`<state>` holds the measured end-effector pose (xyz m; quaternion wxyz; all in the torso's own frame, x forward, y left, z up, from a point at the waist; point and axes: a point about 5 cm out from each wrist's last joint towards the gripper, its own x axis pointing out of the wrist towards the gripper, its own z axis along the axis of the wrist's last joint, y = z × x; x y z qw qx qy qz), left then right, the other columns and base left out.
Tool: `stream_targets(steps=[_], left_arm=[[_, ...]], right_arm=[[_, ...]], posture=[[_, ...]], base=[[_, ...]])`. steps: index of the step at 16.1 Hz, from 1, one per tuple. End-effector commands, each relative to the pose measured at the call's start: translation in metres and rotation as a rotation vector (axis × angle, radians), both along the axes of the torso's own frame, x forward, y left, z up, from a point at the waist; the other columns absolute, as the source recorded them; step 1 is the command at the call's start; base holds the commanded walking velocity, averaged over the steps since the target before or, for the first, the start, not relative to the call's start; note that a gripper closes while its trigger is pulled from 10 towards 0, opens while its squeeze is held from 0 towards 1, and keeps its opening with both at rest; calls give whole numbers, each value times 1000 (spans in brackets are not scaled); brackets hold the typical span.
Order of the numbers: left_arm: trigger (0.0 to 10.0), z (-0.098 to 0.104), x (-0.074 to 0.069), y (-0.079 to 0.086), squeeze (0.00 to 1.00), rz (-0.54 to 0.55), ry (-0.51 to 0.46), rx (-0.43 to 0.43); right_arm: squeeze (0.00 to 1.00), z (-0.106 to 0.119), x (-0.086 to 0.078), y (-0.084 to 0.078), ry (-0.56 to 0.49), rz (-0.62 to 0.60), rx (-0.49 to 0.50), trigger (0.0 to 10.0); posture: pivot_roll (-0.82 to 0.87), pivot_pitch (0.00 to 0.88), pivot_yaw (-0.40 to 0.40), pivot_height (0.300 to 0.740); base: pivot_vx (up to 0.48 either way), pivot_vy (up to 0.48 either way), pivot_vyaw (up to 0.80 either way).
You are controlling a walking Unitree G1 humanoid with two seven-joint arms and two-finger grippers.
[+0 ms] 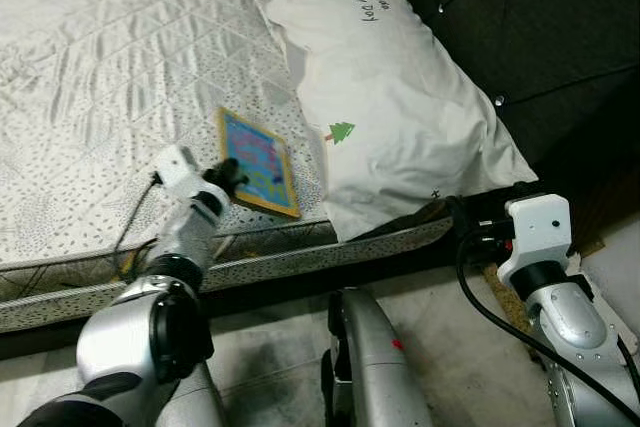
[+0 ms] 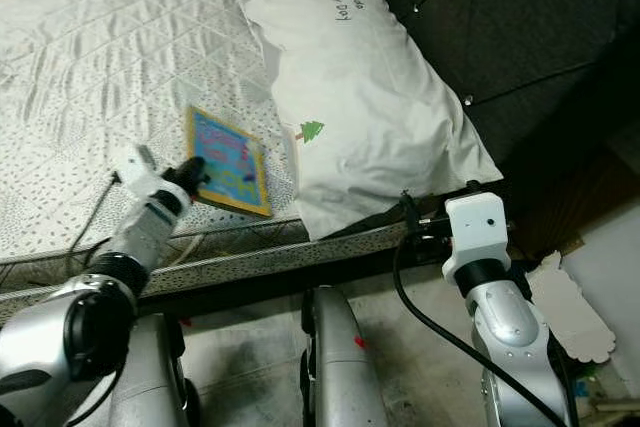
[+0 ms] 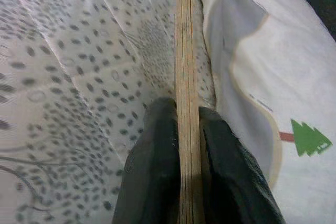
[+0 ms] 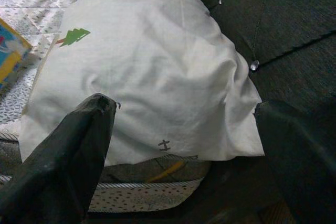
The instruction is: Clean up the room
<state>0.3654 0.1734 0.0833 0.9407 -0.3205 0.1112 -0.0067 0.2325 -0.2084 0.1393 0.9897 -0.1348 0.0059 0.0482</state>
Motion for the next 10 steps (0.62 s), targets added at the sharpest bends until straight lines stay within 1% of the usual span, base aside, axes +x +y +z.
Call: stream_targets(steps=[1,3,6,7,8,9,10], left_arm=[[10000,4,2,2,0,0,-24,0],[10000,7,3,6,0,4,-27,-4],[10000,12,7,1,0,-31,-45,-5],[10000,13,7,-1,98,-36,-48,-8],[10000,13,7,-2,608,-41,-47,-6],[10000,12,7,-2,1000,-43,-43,-4],[10000,12,7,-3,1000,-45,-37,-1]], right_arm=[[0,4,-2,-3,-7,-10,-11,10000],[0,6,-3,-5,-9,-10,-15,10000],[0,10,-7,-6,-12,-5,-23,10000],[0,10,-7,-7,-9,-7,-25,10000],[0,11,-8,-8,-7,-8,-27,10000],[0,11,-8,-8,-5,-9,-28,10000],[0,11,-8,-9,-4,-10,-30,10000]], posture=[[-288,126,-125,590],[-299,126,-132,590],[-316,149,-144,590],[-318,156,-146,590],[-321,165,-148,590],[-323,169,-148,590],[-325,173,-150,590]], base=[[0,0,0],[0,0,0],[0,0,0],[0,0,0],[0,0,0],[0,0,0],[0,0,0]])
